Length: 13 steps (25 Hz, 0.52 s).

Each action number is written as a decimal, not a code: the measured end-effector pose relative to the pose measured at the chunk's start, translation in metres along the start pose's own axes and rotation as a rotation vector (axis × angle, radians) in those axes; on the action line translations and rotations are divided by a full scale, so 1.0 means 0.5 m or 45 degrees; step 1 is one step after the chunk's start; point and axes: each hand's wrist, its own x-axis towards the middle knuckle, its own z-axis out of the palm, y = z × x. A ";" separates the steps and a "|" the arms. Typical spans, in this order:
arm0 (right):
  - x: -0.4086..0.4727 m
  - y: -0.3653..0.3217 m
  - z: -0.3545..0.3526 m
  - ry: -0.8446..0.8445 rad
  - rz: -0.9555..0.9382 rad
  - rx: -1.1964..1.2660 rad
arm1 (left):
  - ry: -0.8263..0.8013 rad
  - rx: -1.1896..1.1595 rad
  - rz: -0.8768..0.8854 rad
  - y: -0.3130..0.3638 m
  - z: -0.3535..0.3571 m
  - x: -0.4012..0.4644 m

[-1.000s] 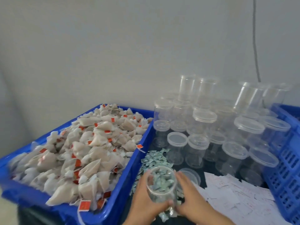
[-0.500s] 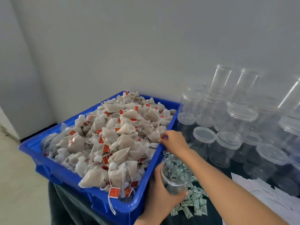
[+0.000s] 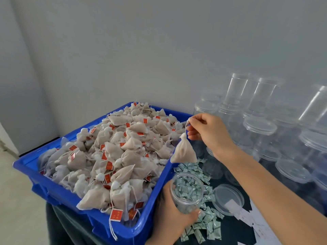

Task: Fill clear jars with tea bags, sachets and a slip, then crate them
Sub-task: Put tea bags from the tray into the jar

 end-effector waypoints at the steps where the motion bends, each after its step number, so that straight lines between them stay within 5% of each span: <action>1: -0.018 -0.009 -0.014 -0.030 -0.007 0.049 | 0.005 0.001 0.000 0.000 0.001 -0.001; 4: -0.083 -0.002 -0.049 -0.234 0.027 -0.107 | 0.015 0.008 0.012 -0.005 0.004 -0.001; 7: -0.121 0.041 -0.047 -0.568 0.129 -0.729 | 0.026 0.049 0.006 -0.005 0.004 -0.002; 13: 0.016 0.102 0.066 -0.417 -0.100 -0.976 | -0.025 0.033 0.007 -0.002 -0.001 -0.005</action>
